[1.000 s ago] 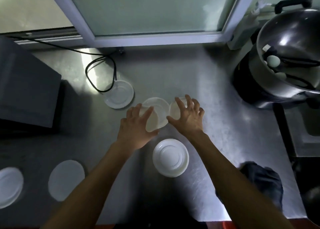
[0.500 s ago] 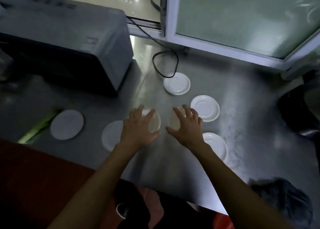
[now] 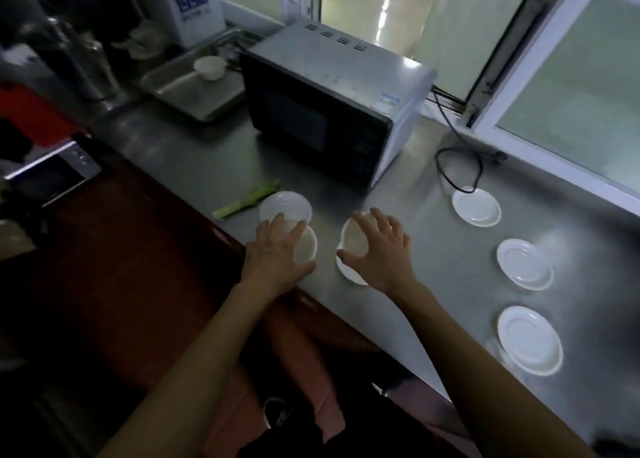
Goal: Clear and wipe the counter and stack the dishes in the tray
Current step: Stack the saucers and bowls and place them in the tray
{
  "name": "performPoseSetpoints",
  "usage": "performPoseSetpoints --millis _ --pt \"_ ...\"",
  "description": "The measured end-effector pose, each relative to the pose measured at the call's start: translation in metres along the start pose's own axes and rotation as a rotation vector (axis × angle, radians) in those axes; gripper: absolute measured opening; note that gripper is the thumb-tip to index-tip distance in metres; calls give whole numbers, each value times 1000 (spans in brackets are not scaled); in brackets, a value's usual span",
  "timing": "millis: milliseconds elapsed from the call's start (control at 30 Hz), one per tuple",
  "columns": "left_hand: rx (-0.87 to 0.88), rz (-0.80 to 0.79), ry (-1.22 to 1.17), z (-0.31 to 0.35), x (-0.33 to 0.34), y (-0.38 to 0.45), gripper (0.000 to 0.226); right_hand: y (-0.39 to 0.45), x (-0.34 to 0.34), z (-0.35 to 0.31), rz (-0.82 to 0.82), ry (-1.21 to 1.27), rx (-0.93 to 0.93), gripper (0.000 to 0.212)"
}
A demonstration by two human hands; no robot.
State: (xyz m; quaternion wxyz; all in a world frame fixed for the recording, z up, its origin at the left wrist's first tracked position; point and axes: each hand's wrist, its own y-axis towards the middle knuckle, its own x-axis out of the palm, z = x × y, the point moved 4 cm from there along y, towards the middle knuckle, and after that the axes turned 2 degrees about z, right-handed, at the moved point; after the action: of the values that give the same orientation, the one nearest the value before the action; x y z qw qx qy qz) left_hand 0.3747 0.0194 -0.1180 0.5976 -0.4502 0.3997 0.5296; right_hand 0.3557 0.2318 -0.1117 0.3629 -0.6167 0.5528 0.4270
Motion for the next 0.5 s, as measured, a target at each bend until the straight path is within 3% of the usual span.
performPoseSetpoints --millis 500 --pt "-379 99 -91 -187 -39 -36 87 73 85 -190 -194 -24 -375 77"
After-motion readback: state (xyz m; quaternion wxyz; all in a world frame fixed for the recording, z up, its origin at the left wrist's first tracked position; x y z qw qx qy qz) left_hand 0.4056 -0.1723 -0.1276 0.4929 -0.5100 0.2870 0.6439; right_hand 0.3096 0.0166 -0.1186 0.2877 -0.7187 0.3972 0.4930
